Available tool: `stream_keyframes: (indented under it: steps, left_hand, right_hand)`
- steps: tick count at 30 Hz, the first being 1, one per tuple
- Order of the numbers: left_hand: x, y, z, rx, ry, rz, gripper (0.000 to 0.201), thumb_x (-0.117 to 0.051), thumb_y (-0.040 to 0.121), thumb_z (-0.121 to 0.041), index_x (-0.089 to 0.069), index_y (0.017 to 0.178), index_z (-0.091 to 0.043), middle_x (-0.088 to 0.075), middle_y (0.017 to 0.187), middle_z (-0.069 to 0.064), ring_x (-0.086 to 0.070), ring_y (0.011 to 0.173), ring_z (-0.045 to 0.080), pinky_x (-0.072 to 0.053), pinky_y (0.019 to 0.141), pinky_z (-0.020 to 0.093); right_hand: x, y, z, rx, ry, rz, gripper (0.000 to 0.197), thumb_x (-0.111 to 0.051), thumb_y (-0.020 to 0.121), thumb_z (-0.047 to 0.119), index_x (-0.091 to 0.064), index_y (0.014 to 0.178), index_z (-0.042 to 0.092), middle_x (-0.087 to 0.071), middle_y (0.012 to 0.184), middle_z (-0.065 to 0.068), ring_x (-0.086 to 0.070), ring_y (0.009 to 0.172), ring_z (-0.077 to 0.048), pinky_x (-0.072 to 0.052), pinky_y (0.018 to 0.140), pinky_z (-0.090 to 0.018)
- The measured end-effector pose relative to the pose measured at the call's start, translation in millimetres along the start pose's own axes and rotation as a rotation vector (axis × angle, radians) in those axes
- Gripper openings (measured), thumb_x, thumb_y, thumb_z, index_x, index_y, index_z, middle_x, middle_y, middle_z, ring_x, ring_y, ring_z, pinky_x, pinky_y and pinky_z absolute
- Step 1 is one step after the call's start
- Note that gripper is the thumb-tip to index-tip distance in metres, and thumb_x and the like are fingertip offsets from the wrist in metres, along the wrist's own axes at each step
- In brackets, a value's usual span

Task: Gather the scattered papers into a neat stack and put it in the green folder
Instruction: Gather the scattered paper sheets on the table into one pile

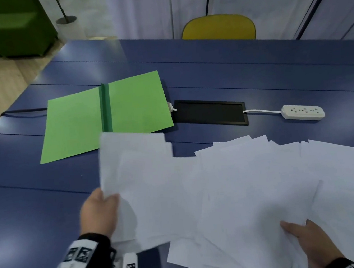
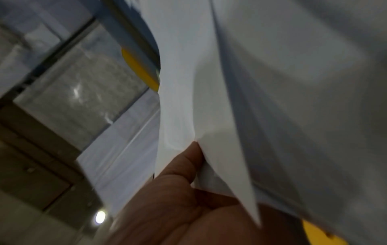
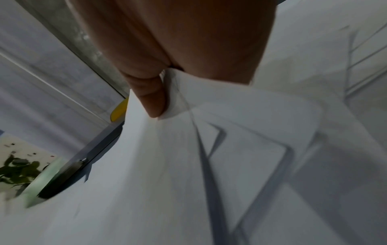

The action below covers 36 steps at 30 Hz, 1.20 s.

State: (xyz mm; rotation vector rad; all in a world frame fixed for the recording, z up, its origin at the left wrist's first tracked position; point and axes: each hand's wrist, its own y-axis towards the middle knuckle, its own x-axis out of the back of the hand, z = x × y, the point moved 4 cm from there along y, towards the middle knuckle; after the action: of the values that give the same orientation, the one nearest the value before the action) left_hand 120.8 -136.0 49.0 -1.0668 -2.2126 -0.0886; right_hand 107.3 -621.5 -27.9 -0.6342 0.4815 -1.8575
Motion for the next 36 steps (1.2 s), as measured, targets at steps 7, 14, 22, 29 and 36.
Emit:
stream_keyframes:
  steps: [7,14,22,29,36]
  left_hand:
    - [88.3,24.2,-10.5,-0.003,-0.336,-0.215,0.015,-0.068,0.083,-0.021,-0.070,0.097,-0.016,-0.072,0.086,-0.002,-0.066,0.073,0.020,-0.052,0.071,0.030]
    - [21.0,-18.9,23.0,0.197,-0.484,-0.155,0.004,-0.067,0.086,-0.011,-0.066,0.090,-0.010,-0.069,0.090,0.001,-0.065,0.084,0.022,-0.048,0.079,0.031]
    - [-63.7,-92.7,69.7,0.320,-0.218,0.172,0.015,-0.067,0.088,-0.011,-0.063,0.079,-0.022,-0.064,0.080,0.000,-0.059,0.088,0.026,-0.041,0.079,0.033]
    - [-55.4,-104.0,67.1,0.518,-0.487,0.417,0.015,-0.052,0.097,-0.002,-0.065,0.093,0.005,-0.074,0.072,0.021,-0.068,0.066,0.036,-0.058,0.058,0.042]
    - [-19.0,-49.7,67.8,0.456,-0.430,0.367,0.016,-0.049,0.095,0.005,-0.065,0.096,0.005,-0.071,0.093,0.030,-0.064,0.076,0.035,-0.052,0.067,0.040]
  right_hand:
    - [-43.1,-9.2,3.1,0.020,-0.020,0.080,0.014,-0.067,0.087,-0.007,-0.069,0.100,-0.003,-0.075,0.096,-0.021,-0.070,0.090,-0.035,-0.054,0.083,-0.043]
    - [-99.6,-26.9,-2.3,-0.081,0.055,0.173,0.018,-0.063,0.090,-0.006,-0.069,0.106,-0.001,-0.076,0.096,-0.022,-0.072,0.092,-0.038,-0.055,0.091,-0.053]
    - [-124.3,-48.7,0.9,-0.209,0.270,0.194,0.027,-0.060,0.099,0.035,-0.071,0.110,0.013,-0.078,0.104,-0.014,-0.072,0.099,-0.034,-0.054,0.095,-0.055]
    - [-121.4,-33.9,2.2,-0.117,0.143,0.138,0.033,-0.069,0.092,0.041,-0.069,0.113,0.016,-0.075,0.115,-0.006,-0.067,0.111,-0.027,-0.047,0.107,-0.053]
    - [-102.2,-25.4,20.3,0.020,-0.029,0.130,0.011,-0.060,0.099,0.018,-0.070,0.101,0.018,-0.074,0.102,0.001,-0.066,0.102,-0.021,-0.049,0.087,-0.036]
